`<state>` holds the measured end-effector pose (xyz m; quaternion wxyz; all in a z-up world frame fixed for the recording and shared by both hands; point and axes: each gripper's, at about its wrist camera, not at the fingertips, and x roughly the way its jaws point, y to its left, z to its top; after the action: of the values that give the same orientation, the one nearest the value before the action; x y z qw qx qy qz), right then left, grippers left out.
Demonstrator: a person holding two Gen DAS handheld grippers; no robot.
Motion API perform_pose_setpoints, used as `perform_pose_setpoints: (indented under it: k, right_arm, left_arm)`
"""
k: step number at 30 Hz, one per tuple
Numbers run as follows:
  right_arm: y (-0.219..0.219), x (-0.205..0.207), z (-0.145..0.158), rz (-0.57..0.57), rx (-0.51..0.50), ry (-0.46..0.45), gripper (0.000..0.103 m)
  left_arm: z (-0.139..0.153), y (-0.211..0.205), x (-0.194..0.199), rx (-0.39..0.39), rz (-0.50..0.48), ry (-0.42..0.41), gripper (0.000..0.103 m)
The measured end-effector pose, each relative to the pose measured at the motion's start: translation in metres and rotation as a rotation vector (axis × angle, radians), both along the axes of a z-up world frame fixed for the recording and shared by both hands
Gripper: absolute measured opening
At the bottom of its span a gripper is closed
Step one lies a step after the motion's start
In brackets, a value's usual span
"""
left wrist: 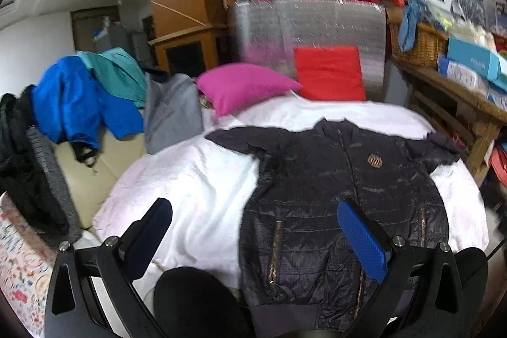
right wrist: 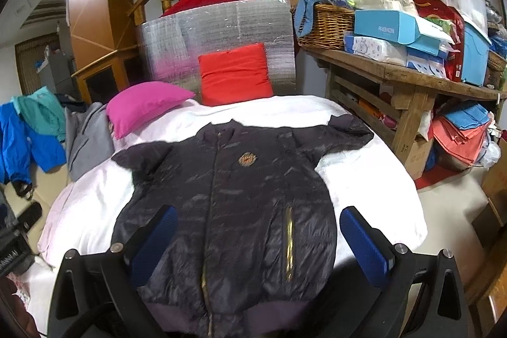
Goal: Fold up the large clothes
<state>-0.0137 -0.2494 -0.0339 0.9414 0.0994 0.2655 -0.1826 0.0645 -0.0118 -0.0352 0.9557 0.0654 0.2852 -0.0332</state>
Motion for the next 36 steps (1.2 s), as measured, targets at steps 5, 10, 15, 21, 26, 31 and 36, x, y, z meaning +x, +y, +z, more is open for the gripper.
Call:
perform_pose_setpoints:
  k: [5,10,15,21,26,31,36]
  right_arm:
    - [-0.092,0.040,-0.012,-0.037,0.101,-0.050,0.103]
    - [-0.225,0.095,-0.052,-0.096,0.307,-0.064,0.103]
    - [-0.355,0.148,-0.113,-0.267,0.611,-0.136,0.103]
    - [-0.454,0.195,-0.160,-0.486,0.678,-0.180,0.103]
    - [-0.494,0.236,-0.181,-0.477,0.676,-0.131,0.100]
    - [-0.493,0.264,-0.198,-0.417,0.698,-0.038,0.053]
    - [-0.472,0.262,-0.176,-0.366,0.661,-0.061,0.025]
  left_arm:
    - [-0.053,-0.034,0.105,-0.030,-0.037,0.149,0.103]
    - [-0.115,-0.066,0.193,-0.037,0.007,0.254,0.103]
    - [-0.159,-0.096,0.250,-0.038,0.030,0.355,0.103]
    - [-0.193,-0.116,0.302,-0.008,0.032,0.378,0.103]
    - [-0.215,-0.125,0.320,-0.028,0.015,0.460,0.103]
    - [-0.223,-0.120,0.326,-0.078,0.020,0.524,0.103]
    - [-0.219,-0.117,0.320,-0.086,0.014,0.493,0.103]
